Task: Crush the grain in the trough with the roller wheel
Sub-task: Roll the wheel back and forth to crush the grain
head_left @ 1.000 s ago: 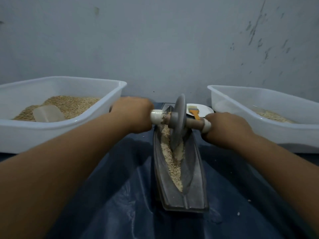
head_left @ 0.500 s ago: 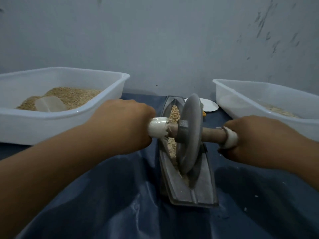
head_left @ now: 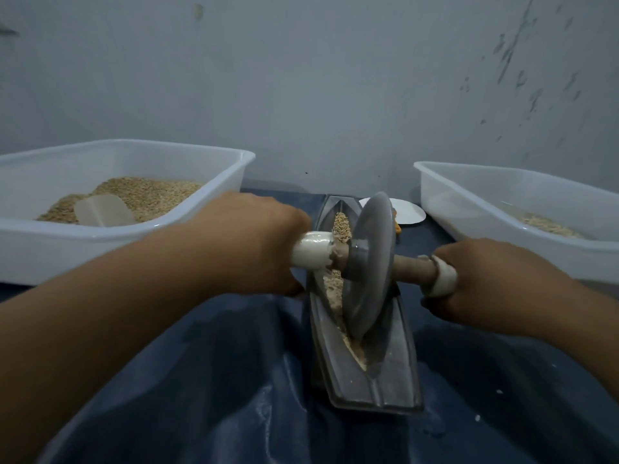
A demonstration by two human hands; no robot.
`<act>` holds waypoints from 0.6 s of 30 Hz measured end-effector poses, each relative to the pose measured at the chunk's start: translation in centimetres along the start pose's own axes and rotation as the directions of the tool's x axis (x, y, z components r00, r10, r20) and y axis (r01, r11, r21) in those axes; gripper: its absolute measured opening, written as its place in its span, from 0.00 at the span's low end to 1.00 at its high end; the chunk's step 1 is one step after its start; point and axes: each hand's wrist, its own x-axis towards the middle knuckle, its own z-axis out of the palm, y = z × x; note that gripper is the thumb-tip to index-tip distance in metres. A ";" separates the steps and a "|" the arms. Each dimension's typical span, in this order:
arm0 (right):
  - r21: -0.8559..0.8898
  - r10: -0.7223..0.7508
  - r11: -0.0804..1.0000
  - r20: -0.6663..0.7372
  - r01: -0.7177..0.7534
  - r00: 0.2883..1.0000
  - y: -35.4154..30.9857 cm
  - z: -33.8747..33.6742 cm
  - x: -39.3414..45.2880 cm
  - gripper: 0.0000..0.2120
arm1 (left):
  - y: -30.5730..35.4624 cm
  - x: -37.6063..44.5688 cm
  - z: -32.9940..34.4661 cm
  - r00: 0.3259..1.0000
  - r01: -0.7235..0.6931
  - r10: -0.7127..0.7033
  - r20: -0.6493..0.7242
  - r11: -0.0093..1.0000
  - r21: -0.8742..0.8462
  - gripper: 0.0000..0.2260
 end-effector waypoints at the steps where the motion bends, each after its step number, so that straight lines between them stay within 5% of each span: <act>1: -0.014 0.005 1.000 -0.013 -0.005 1.000 -0.1 -0.1 0.0 0.08 | 0.1 0.1 0.1 1.000 0.017 -0.017 -0.013 1.000 0.003 0.18; 9: -0.081 0.048 0.995 -0.036 -0.051 0.998 -1.4 -0.2 4.6 0.08 | 0.1 3.5 1.6 0.949 0.245 -0.210 0.236 0.960 -0.134 0.08; 12: -0.074 0.012 0.997 -0.038 -0.015 0.999 -1.2 -0.6 2.5 0.08 | 0.4 1.3 1.3 0.974 0.206 -0.197 0.113 0.976 -0.076 0.09; 16: -0.051 -0.007 0.999 -0.052 0.005 0.999 -0.7 -0.6 -0.7 0.06 | 0.9 -1.8 1.4 0.964 0.074 -0.045 -0.261 0.992 0.104 0.19; 18: -0.053 0.022 0.998 -0.050 -0.025 0.999 -0.8 -0.5 -0.3 0.09 | 0.8 -1.2 1.4 0.960 0.076 -0.043 -0.277 0.991 0.109 0.19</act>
